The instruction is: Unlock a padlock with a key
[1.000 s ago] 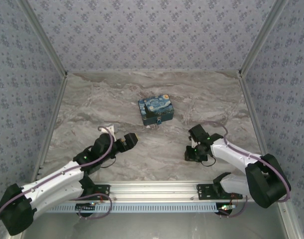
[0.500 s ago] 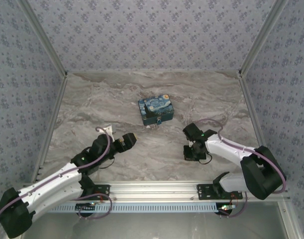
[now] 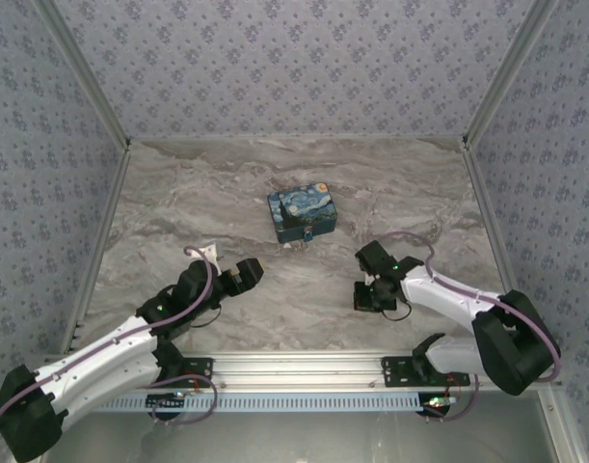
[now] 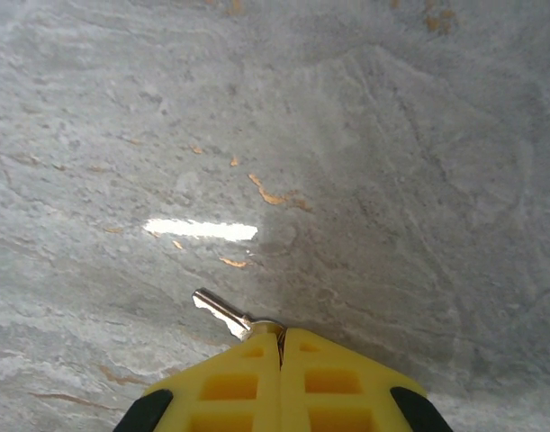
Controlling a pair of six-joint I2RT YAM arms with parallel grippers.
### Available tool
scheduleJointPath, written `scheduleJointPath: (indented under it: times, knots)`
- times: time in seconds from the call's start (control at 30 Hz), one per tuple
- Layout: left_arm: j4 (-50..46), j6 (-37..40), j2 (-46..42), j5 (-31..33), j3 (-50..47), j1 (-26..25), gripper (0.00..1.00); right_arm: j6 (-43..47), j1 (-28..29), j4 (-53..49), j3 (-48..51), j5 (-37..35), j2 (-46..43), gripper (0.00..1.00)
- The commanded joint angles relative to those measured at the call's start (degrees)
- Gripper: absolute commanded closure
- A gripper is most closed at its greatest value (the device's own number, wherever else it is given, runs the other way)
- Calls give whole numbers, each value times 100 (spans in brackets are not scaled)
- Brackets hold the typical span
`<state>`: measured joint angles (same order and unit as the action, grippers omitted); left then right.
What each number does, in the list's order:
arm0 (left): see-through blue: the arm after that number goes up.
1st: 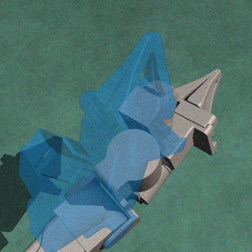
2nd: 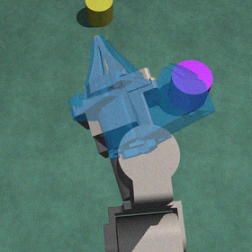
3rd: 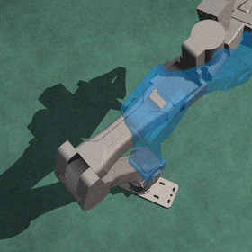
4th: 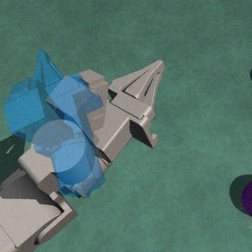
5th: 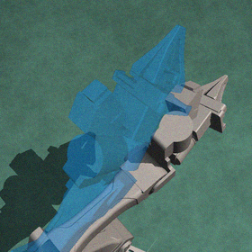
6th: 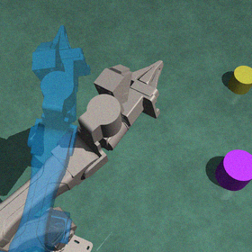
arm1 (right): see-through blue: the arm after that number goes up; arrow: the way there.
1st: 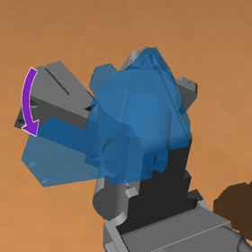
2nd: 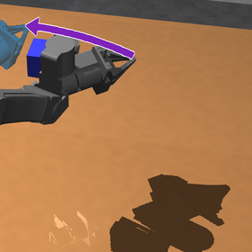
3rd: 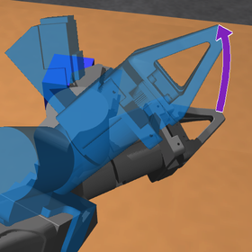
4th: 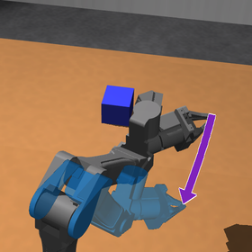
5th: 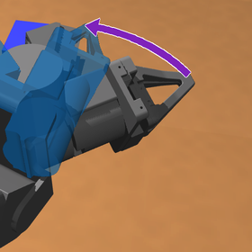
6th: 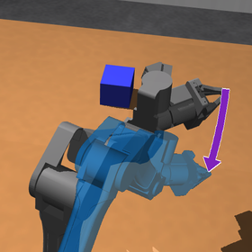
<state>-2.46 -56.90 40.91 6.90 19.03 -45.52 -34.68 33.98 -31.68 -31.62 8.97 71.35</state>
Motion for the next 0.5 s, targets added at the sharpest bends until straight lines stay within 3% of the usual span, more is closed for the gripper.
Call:
scheduleJointPath:
  times: [0.0, 0.3, 0.47]
  knots:
    - [156, -39, -31, -66, 153, -37, 1, -387, 109, 1029, 255, 483, -202, 100]
    - [670, -65, 309, -583, 435, -40, 5, -1024, 107, 2509, 503, 770, -954, 100]
    - [1151, -27, 701, -924, 714, -38, 12, -1405, 156, 3447, 534, 808, -1188, 100]
